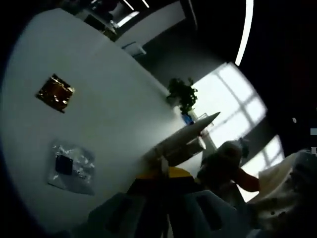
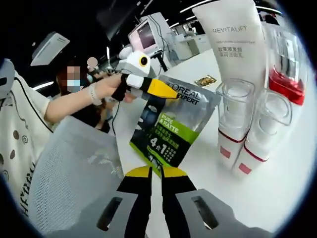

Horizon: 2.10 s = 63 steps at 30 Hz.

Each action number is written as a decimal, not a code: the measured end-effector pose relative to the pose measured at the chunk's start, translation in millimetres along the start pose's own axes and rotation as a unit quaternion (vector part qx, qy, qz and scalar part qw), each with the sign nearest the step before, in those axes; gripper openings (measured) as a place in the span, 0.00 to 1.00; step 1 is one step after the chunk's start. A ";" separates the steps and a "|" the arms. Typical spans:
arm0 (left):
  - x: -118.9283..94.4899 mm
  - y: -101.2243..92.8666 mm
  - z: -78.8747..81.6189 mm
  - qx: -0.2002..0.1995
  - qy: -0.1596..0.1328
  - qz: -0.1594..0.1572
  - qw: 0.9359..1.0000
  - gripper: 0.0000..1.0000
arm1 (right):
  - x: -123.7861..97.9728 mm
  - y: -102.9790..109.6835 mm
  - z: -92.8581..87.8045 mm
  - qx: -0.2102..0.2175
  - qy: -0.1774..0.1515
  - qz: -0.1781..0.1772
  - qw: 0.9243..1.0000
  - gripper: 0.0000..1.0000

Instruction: Arrange the skincare products in the storage area until every visible bottle or jar stands upright without overlapping.

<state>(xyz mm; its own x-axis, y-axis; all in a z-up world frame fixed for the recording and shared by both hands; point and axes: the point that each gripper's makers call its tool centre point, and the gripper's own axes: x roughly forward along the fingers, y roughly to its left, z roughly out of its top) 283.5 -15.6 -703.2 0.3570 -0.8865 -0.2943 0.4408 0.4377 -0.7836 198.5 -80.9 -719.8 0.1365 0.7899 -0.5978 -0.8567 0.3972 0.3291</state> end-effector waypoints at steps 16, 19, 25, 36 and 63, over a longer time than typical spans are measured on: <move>12.5 26.2 -13.8 0.008 0.030 0.055 0.998 0.00 | 23.1 0.6 0.5 -0.084 0.017 -0.055 0.995 0.25; 14.8 28.3 -15.4 0.015 0.039 0.060 0.997 0.00 | 27.4 -2.0 1.9 -0.107 0.020 -0.067 0.992 0.25; 17.9 33.1 -14.1 0.023 0.042 0.071 0.996 0.00 | 34.0 -7.0 -2.7 -0.117 0.023 -0.083 0.989 0.29; 25.3 38.9 -13.8 0.026 0.048 0.079 0.995 0.00 | 37.6 -23.1 -8.3 -0.117 0.034 -0.114 0.986 0.39; 38.8 58.7 11.1 0.042 0.032 0.105 0.993 0.00 | 39.5 -19.8 -10.6 -0.117 0.039 -0.127 0.984 0.36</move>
<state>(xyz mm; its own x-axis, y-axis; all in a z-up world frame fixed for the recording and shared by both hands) 332.4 -22.6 -754.5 0.3958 -0.7814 -0.4824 0.4311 0.6219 -0.6537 215.6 -62.6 -757.6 0.3299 0.6367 -0.6969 -0.8920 0.4519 -0.0094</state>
